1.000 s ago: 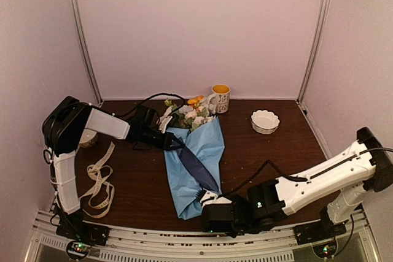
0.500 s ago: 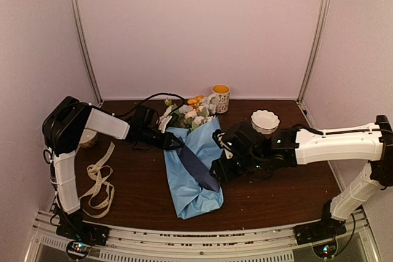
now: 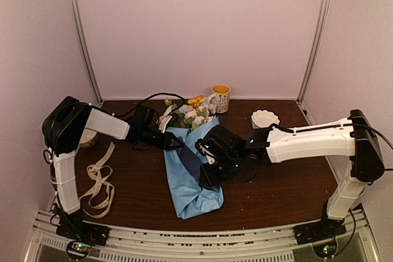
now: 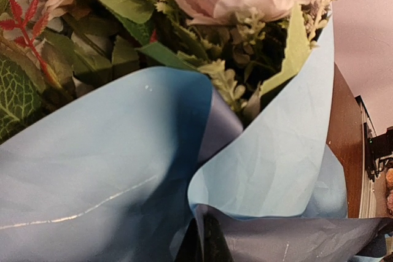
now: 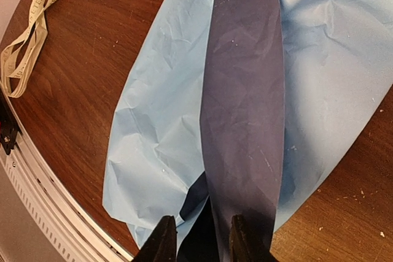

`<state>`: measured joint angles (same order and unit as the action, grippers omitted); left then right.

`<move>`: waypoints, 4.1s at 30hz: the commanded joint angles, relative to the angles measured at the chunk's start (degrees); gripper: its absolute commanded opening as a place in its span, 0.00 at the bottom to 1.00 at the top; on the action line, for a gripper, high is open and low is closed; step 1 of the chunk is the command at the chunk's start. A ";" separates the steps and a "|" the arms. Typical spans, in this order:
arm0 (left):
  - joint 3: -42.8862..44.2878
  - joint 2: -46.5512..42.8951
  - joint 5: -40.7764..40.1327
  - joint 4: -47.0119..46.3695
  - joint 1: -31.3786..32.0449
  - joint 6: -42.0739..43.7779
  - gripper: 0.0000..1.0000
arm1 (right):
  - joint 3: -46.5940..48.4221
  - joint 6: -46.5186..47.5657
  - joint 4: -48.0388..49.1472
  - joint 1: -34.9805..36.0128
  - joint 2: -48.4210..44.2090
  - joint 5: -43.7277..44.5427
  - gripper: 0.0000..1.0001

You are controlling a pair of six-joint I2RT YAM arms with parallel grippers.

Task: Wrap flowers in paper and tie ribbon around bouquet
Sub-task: Fold the two-thirds-folded wrapping paper at the center of the board.

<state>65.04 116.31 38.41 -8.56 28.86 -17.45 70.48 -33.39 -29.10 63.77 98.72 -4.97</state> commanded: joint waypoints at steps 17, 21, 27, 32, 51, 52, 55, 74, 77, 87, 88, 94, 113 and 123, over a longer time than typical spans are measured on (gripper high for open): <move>-0.33 0.86 -0.91 -1.54 -0.65 1.29 0.00 | 1.80 -0.58 -2.57 -2.34 1.47 -2.07 0.23; -0.05 0.69 0.11 -1.88 -0.63 0.52 0.00 | 1.16 -1.72 -2.95 -2.14 -0.20 0.75 0.03; -0.22 0.19 0.36 -4.44 -0.64 -2.93 0.09 | 4.53 -0.27 -6.36 2.11 0.87 6.03 0.00; -0.81 1.21 -1.18 -4.80 -0.59 -3.46 0.09 | 11.52 4.64 -11.58 7.94 4.33 11.54 0.00; -9.75 -18.70 -3.70 -2.45 -0.59 -11.92 0.72 | 18.90 9.41 -17.76 9.44 16.59 11.47 0.00; -10.01 -18.52 -2.86 -2.98 -0.51 -12.75 0.72 | 19.02 9.52 -17.87 9.51 16.72 11.55 0.00; -9.74 -17.90 -1.74 -3.50 1.51 -12.73 0.76 | 19.71 9.70 -18.37 9.75 17.07 11.77 0.00; -6.17 -19.67 -5.96 4.27 9.43 -6.03 0.88 | 23.49 10.71 -22.31 10.90 19.76 13.70 0.00; -5.63 -21.58 -7.50 8.14 10.72 -3.03 0.90 | 23.49 10.92 -22.40 10.86 19.83 13.88 0.00; -5.45 -24.66 -14.47 14.77 14.16 0.16 0.92 | 24.00 11.15 -22.85 10.99 20.02 14.28 0.00; -5.44 -24.52 -14.96 14.91 14.39 0.33 0.92 | 24.00 11.15 -22.84 10.96 20.07 14.29 0.00; -4.19 -23.08 -19.40 16.92 14.94 1.16 0.58 | 24.40 11.30 -23.22 11.01 20.20 14.29 0.00; -12.73 -17.09 -16.01 5.21 6.56 -2.10 0.00 | 25.42 10.72 -24.12 11.04 16.79 14.84 0.29; -18.54 -10.10 -10.17 -7.14 3.13 -6.79 0.00 | 8.46 10.09 -8.58 11.11 -2.02 8.33 0.54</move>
<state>48.14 103.31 25.58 -8.51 33.95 -21.76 86.39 -22.44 -47.05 74.61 105.82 6.81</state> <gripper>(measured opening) 0.011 0.507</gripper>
